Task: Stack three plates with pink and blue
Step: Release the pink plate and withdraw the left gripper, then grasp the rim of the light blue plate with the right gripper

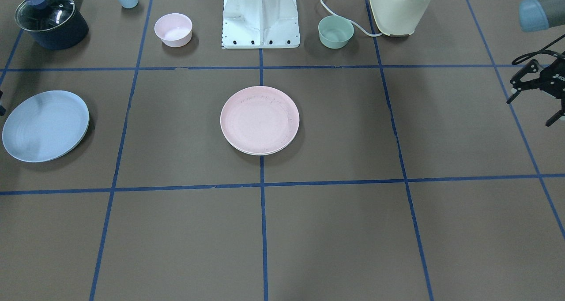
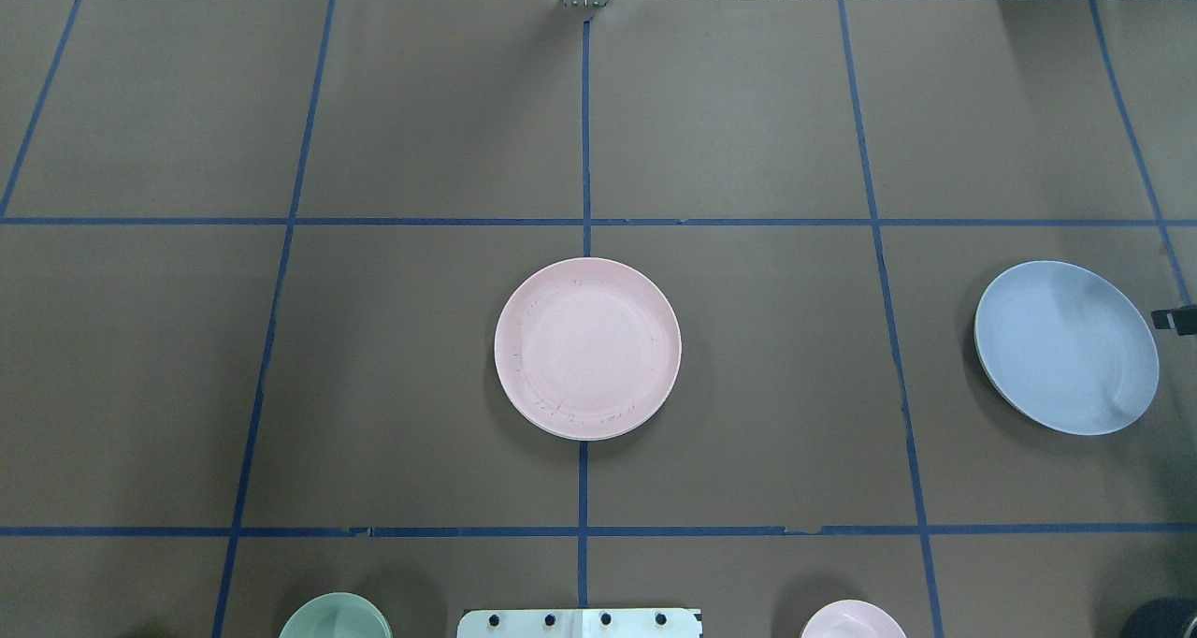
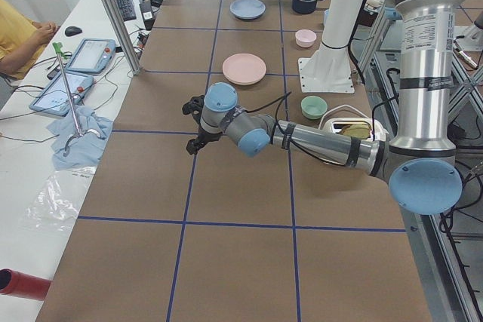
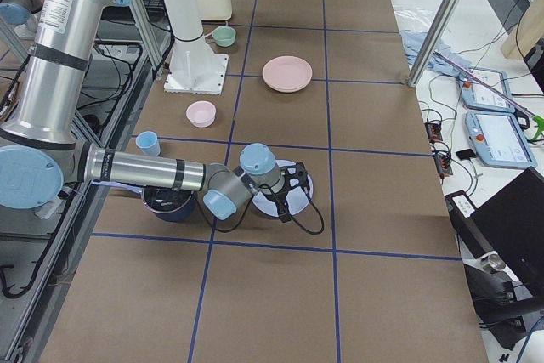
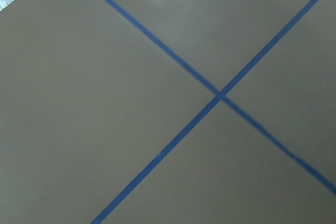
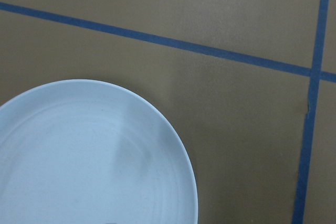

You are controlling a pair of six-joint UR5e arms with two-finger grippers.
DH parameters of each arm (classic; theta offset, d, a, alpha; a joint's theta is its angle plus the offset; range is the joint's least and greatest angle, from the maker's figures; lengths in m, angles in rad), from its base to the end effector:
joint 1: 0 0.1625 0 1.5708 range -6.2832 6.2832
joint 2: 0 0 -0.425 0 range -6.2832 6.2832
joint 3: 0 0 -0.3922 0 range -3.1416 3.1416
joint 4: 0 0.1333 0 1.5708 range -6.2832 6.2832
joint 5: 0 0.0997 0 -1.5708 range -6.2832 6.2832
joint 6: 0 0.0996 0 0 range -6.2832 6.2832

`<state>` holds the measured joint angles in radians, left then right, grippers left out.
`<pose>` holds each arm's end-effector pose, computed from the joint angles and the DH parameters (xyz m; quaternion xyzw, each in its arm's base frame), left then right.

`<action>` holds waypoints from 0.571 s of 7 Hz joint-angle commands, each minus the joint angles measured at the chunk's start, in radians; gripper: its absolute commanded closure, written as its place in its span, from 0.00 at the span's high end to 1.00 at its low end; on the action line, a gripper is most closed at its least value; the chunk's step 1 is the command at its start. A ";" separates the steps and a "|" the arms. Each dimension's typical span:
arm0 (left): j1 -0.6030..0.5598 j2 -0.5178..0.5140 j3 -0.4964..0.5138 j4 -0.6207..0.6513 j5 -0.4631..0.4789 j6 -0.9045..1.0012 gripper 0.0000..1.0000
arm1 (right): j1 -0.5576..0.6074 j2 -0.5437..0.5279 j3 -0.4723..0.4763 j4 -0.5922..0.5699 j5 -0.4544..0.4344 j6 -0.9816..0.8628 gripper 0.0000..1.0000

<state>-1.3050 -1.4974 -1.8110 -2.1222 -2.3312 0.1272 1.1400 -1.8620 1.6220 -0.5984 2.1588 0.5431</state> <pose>0.0632 -0.4783 0.5100 0.3015 0.3692 0.2976 0.8272 -0.0913 -0.3856 0.6578 0.1763 -0.3995 -0.0534 0.8980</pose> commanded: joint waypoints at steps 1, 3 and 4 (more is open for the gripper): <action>-0.017 0.017 0.001 -0.002 -0.005 0.017 1.00 | -0.081 0.001 -0.086 0.135 -0.059 0.092 0.88; -0.019 0.017 0.001 -0.004 -0.004 0.017 1.00 | -0.097 0.007 -0.093 0.134 -0.059 0.095 0.60; -0.019 0.017 0.001 -0.005 -0.004 0.017 1.00 | -0.104 0.010 -0.105 0.134 -0.059 0.095 0.58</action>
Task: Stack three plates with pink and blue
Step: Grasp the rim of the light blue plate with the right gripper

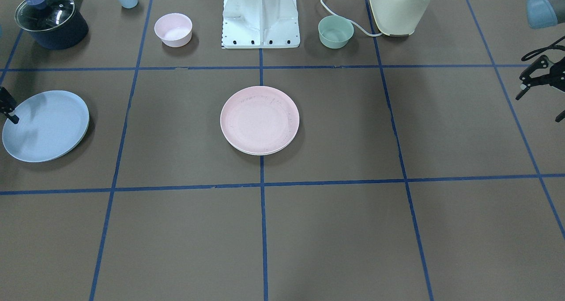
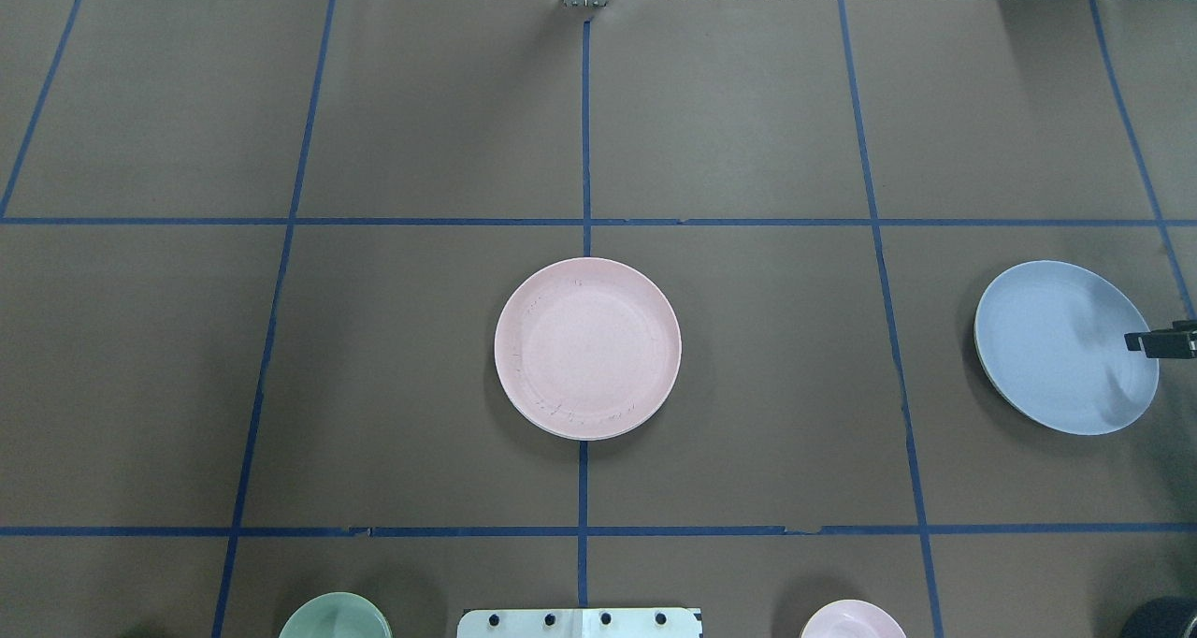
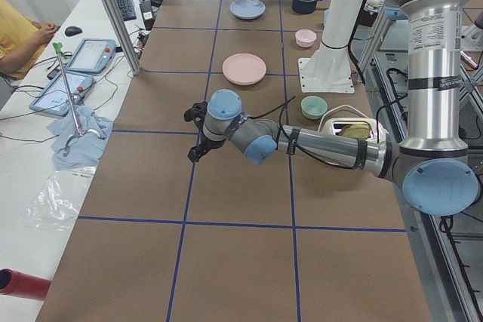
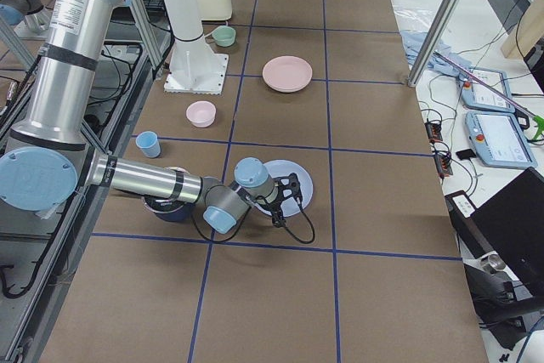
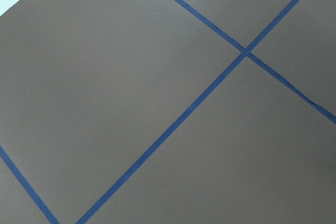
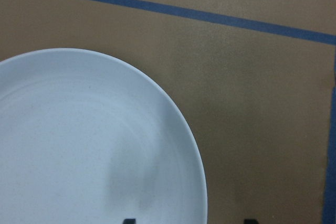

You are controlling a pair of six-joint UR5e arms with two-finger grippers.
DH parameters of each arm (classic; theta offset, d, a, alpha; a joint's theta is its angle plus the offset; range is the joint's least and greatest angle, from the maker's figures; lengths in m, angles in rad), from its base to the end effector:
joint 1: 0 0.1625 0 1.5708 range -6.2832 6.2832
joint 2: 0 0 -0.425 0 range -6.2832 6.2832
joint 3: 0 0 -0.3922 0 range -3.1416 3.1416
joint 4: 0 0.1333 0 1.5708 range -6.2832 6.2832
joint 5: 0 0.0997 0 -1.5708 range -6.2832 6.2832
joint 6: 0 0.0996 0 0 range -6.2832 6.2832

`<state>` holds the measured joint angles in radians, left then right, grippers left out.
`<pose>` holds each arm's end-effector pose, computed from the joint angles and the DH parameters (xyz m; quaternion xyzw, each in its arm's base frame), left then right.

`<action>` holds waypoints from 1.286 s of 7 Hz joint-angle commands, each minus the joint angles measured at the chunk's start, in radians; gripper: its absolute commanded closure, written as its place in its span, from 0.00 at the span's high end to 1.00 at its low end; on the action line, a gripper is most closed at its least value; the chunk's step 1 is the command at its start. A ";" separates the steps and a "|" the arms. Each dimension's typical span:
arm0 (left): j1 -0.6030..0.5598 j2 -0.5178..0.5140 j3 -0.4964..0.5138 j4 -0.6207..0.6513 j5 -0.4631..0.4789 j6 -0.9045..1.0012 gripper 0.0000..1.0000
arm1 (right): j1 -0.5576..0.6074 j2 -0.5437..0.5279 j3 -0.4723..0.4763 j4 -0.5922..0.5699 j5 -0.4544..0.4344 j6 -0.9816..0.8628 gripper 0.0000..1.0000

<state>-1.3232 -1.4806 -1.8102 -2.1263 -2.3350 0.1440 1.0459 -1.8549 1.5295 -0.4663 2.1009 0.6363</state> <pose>0.0533 -0.4735 0.5177 0.3017 0.3661 0.2957 0.8292 -0.1206 -0.3737 0.6869 0.1735 -0.4037 -0.0496 0.8969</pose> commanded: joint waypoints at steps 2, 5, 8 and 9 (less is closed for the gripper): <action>-0.001 0.000 0.003 -0.001 0.002 0.000 1.00 | -0.017 0.002 -0.022 0.001 -0.001 0.002 0.45; -0.001 0.002 0.011 -0.004 0.002 0.000 1.00 | -0.017 0.009 -0.011 0.001 -0.001 -0.001 0.00; -0.046 0.014 0.079 -0.007 -0.012 0.002 1.00 | 0.015 0.139 0.040 -0.107 0.083 -0.003 0.00; -0.063 0.014 0.119 -0.009 -0.010 0.003 1.00 | 0.038 0.217 0.058 -0.183 0.131 0.000 0.00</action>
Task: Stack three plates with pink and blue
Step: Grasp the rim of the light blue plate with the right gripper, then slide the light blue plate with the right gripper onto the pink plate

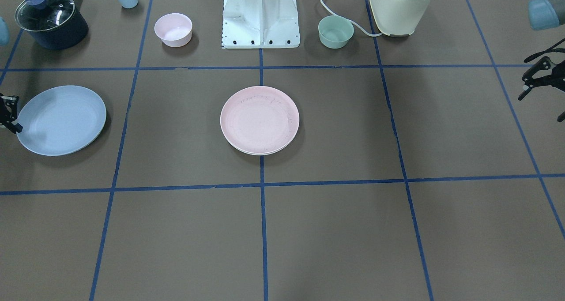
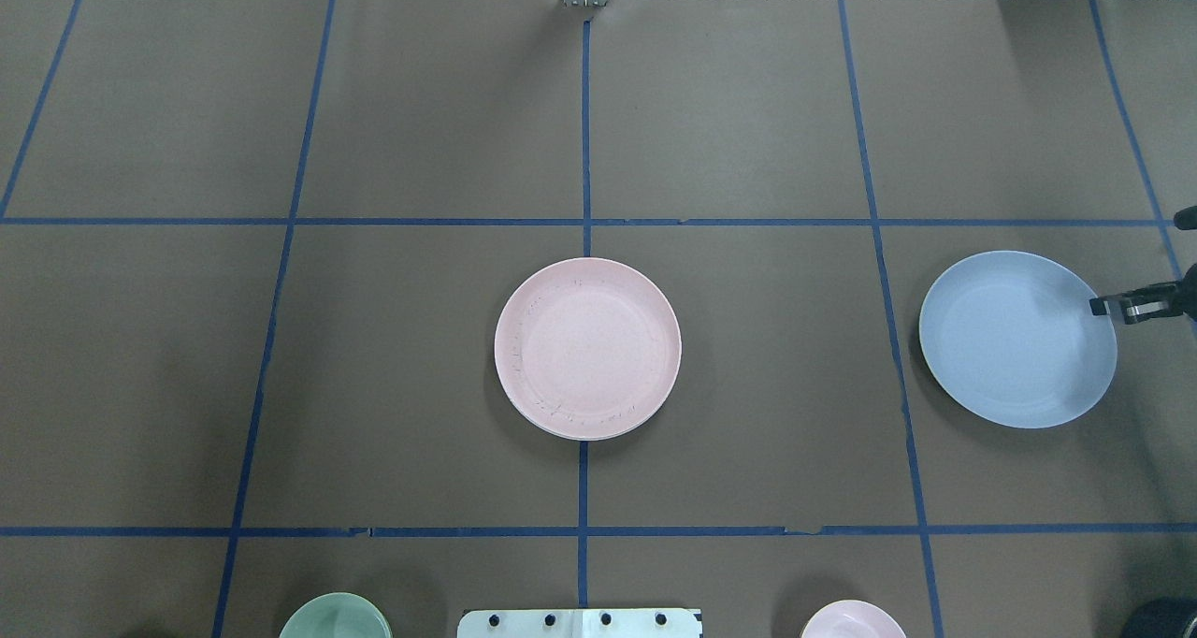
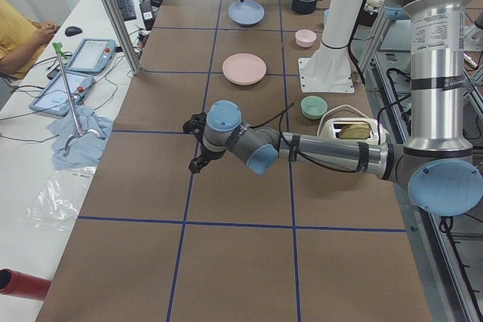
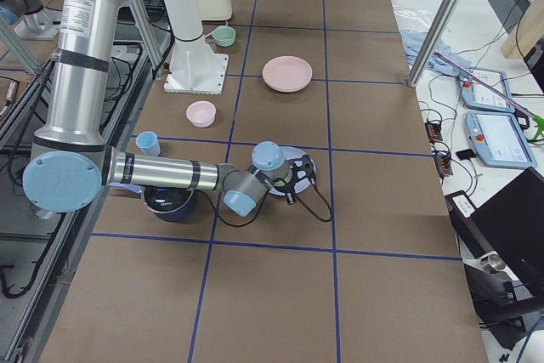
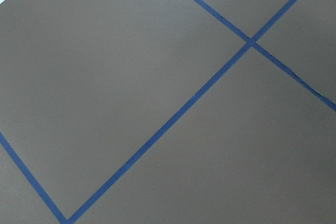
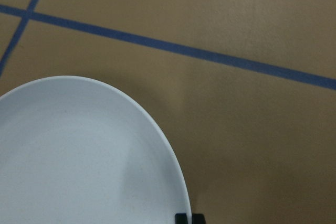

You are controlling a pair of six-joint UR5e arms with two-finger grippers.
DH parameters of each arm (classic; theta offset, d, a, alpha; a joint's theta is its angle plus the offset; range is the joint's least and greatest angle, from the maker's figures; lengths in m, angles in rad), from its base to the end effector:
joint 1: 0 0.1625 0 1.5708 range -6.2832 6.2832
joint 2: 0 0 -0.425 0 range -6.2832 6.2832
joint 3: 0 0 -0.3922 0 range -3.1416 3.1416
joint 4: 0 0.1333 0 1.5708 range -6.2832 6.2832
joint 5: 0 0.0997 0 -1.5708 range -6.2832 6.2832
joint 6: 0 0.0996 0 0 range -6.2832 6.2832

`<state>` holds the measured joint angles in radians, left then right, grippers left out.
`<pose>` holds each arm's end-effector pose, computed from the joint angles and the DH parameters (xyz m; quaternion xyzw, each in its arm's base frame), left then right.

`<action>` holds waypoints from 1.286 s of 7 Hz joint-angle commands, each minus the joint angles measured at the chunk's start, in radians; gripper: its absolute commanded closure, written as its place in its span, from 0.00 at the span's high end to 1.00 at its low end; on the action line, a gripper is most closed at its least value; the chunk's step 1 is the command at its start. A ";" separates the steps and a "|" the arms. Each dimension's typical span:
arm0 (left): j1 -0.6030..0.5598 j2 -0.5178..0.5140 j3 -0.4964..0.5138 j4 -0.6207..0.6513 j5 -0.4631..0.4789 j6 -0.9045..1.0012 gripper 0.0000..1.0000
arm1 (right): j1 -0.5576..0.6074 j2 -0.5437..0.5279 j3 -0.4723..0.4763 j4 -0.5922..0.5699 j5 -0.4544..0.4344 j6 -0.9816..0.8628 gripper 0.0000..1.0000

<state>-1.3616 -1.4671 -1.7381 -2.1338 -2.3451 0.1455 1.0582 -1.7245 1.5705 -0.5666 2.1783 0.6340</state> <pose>0.0353 -0.4729 0.5595 0.2738 0.3681 0.2700 0.8466 -0.1539 -0.4294 0.6217 0.1828 -0.4424 -0.0704 0.8752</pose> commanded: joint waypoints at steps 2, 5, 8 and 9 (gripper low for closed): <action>-0.115 -0.002 0.064 0.065 0.007 0.003 1.00 | 0.013 0.265 0.137 -0.349 0.064 0.083 0.00; -0.168 -0.001 0.068 0.254 0.010 -0.001 1.00 | -0.163 0.406 0.295 -0.495 0.010 0.435 0.00; -0.195 0.002 0.048 0.304 0.012 -0.001 1.00 | -0.426 0.509 0.287 -0.597 -0.331 0.576 0.00; -0.195 0.002 0.046 0.304 0.012 -0.001 1.00 | -0.479 0.534 0.280 -0.602 -0.391 0.619 0.00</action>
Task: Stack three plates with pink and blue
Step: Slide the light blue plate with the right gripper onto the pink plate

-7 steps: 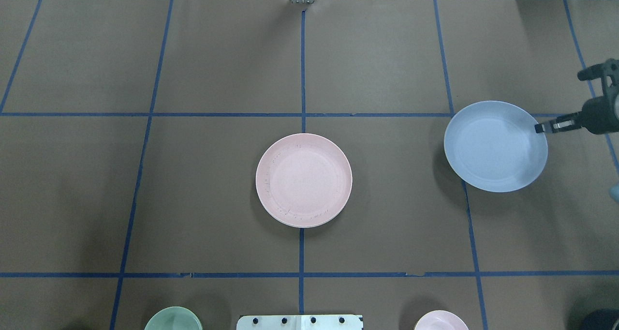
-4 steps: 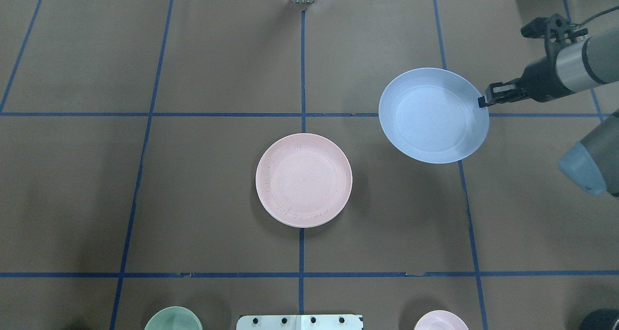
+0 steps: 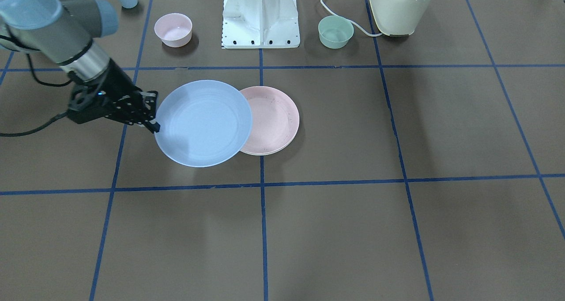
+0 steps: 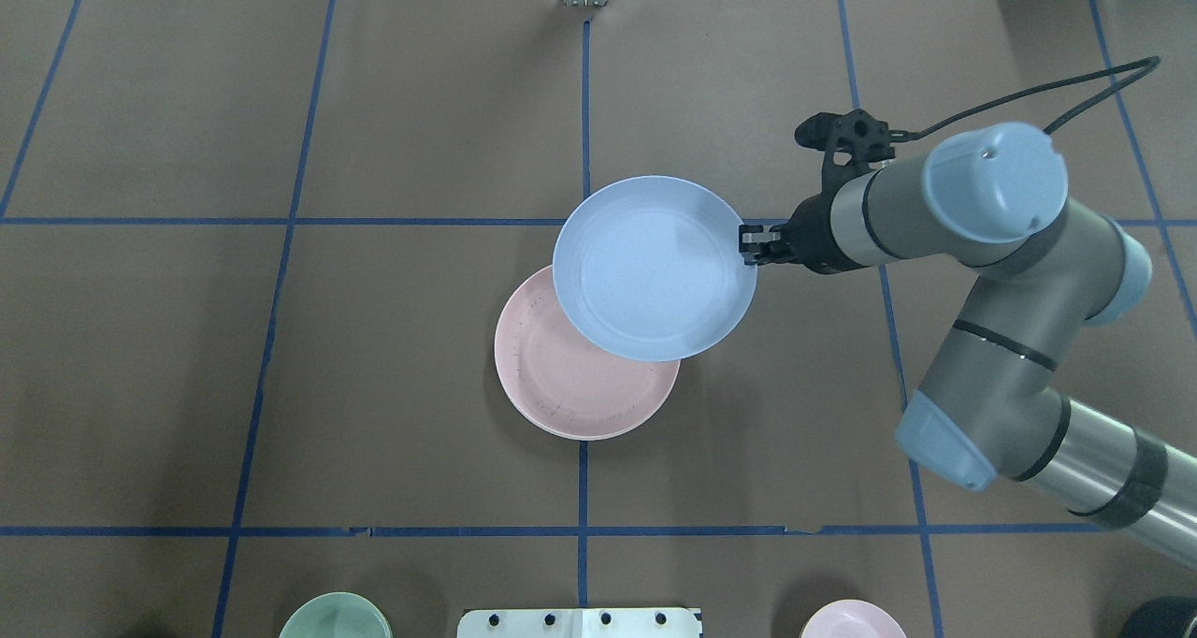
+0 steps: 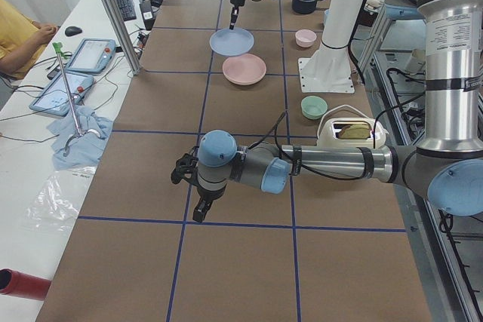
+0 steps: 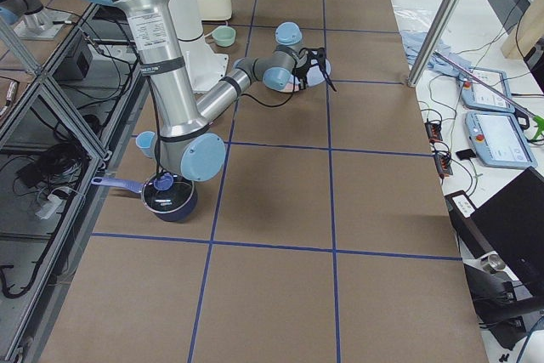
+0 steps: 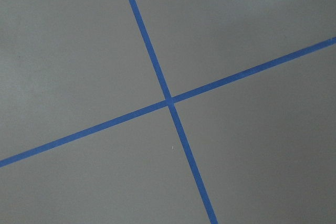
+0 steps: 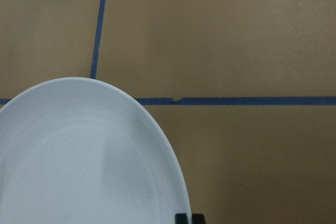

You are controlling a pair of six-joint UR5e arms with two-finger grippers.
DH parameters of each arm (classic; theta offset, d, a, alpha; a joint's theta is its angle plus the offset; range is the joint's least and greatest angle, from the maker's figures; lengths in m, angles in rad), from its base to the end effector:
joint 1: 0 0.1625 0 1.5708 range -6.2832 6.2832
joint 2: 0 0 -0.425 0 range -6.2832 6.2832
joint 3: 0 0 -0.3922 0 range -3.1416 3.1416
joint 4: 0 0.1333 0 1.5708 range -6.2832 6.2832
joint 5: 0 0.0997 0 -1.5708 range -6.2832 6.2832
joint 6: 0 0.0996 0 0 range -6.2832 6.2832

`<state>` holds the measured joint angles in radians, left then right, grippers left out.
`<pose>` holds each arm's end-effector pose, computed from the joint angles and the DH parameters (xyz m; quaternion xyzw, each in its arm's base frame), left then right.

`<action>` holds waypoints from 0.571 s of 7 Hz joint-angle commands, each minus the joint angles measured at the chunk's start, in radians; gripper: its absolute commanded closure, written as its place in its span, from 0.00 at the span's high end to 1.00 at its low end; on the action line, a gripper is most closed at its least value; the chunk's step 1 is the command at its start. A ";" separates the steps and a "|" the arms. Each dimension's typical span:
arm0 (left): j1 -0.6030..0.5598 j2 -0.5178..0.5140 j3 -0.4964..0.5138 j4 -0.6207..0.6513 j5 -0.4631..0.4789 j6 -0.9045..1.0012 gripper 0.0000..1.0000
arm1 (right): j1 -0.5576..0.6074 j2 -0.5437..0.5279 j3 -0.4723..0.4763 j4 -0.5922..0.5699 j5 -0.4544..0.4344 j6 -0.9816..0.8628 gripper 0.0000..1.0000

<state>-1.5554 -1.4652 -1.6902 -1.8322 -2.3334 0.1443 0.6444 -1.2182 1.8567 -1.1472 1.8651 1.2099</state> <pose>-0.0574 -0.4638 0.6219 0.1508 0.3596 0.1242 0.9124 -0.4118 -0.4400 0.2870 0.1305 -0.4999 0.0470 0.8549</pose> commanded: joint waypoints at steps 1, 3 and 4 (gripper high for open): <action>-0.002 0.000 -0.002 0.002 0.000 0.000 1.00 | -0.115 0.034 -0.011 -0.022 -0.148 0.054 0.00; -0.002 0.000 -0.002 0.002 0.000 -0.002 1.00 | -0.164 0.048 -0.025 -0.023 -0.211 0.071 0.00; -0.002 0.000 -0.002 0.002 0.000 -0.002 1.00 | -0.181 0.049 -0.033 -0.023 -0.230 0.071 0.00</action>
<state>-1.5569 -1.4649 -1.6919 -1.8300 -2.3332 0.1432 0.4898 -1.1725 1.8336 -1.1700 1.6684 1.2768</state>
